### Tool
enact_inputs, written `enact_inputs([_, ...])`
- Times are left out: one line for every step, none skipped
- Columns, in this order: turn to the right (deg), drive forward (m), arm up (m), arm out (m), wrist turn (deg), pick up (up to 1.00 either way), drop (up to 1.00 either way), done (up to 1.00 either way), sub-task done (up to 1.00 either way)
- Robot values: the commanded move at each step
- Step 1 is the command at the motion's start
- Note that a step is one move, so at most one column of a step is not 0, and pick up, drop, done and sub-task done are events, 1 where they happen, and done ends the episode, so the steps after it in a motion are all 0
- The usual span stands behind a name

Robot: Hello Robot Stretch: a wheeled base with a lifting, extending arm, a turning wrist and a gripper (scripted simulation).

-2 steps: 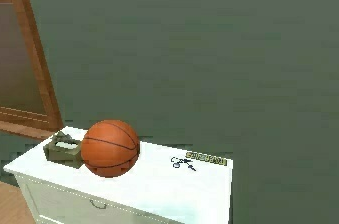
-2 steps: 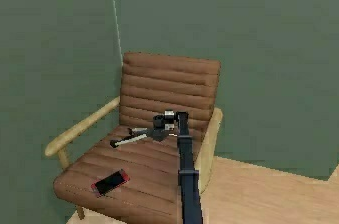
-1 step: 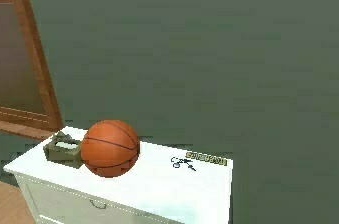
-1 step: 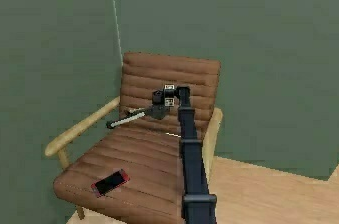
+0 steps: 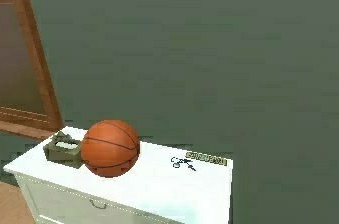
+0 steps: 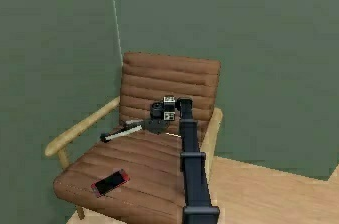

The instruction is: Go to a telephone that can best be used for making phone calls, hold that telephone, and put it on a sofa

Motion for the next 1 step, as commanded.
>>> enact_inputs([0.0,0.0,0.0,0.0,0.0,0.0,0.0,1.0,0.0])
